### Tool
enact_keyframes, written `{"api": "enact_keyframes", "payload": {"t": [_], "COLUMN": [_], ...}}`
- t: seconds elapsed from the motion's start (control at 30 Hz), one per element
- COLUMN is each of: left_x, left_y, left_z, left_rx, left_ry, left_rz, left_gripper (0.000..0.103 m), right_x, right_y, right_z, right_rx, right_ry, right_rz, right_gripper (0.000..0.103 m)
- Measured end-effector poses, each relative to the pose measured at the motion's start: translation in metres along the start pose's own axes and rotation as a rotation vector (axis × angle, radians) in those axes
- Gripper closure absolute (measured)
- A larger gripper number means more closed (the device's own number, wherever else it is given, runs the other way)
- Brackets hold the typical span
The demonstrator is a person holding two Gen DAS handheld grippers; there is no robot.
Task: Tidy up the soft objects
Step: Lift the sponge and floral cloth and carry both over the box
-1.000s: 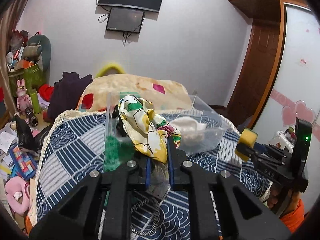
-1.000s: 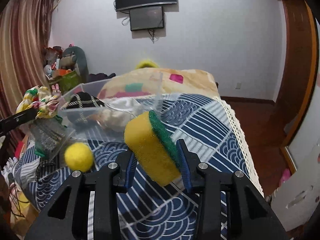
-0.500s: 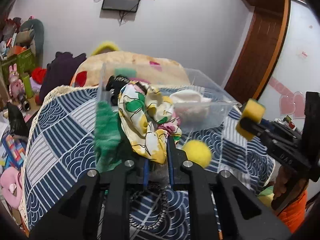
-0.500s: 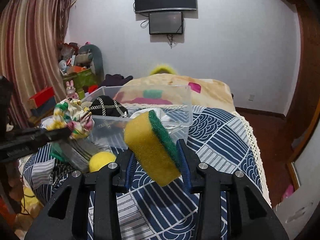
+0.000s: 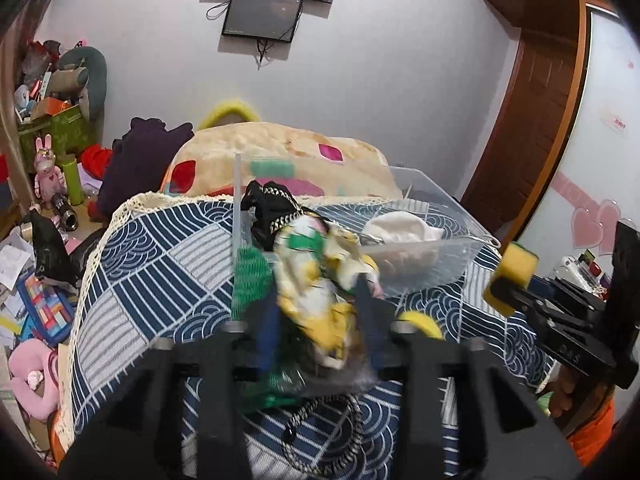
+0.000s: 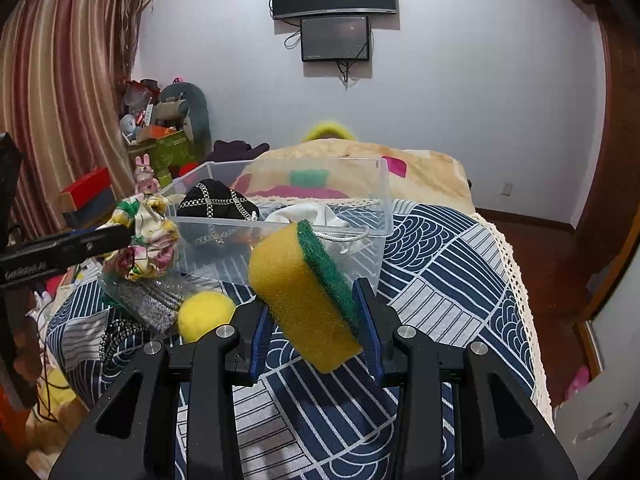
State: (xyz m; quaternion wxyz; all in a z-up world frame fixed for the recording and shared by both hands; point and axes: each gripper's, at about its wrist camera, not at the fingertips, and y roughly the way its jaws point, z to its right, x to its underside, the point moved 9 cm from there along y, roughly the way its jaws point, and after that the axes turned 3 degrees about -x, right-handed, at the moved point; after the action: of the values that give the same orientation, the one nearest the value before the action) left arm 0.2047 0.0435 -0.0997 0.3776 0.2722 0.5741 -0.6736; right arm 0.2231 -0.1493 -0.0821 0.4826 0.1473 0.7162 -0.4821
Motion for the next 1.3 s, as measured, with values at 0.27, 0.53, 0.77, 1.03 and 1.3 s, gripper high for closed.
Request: {"api": "enact_keyframes", "payload": {"t": [0.27,0.53,0.77,1.03,1.3], "left_x": [-0.009,-0.046,-0.078,-0.084,-0.063], "left_y": [-0.001,-0.022,-0.027,0.003,0.048], "left_z": [0.003,0.006,0.008,-0.005,-0.016], "left_rx": [-0.009,-0.009,-0.043,-0.054,-0.025], "left_ry": [0.026,0.015,0.050,0.040,0.000], "left_rz": [0.027,0.122,0.194,0.144,-0.006], "left_gripper": [0.096,0.096,0.096,0.096,0.096], "right_x": [-0.001,-0.017,-0.052,-0.080,-0.083], "right_y": [-0.001,-0.001,0.003,0.024,0.064], "right_z": [-0.001,-0.004,-0.013,-0.029,-0.049], "right_rx": [0.002,0.006,-0.006,-0.047,-0.069], "right_ry": [0.002,-0.021,-0.052,-0.080,-0.134], "right_rz": [-0.003,0.021,0.071,0.073,0.000], "right_gripper": [0.067,0.067,0.067,0.067,0.067]}}
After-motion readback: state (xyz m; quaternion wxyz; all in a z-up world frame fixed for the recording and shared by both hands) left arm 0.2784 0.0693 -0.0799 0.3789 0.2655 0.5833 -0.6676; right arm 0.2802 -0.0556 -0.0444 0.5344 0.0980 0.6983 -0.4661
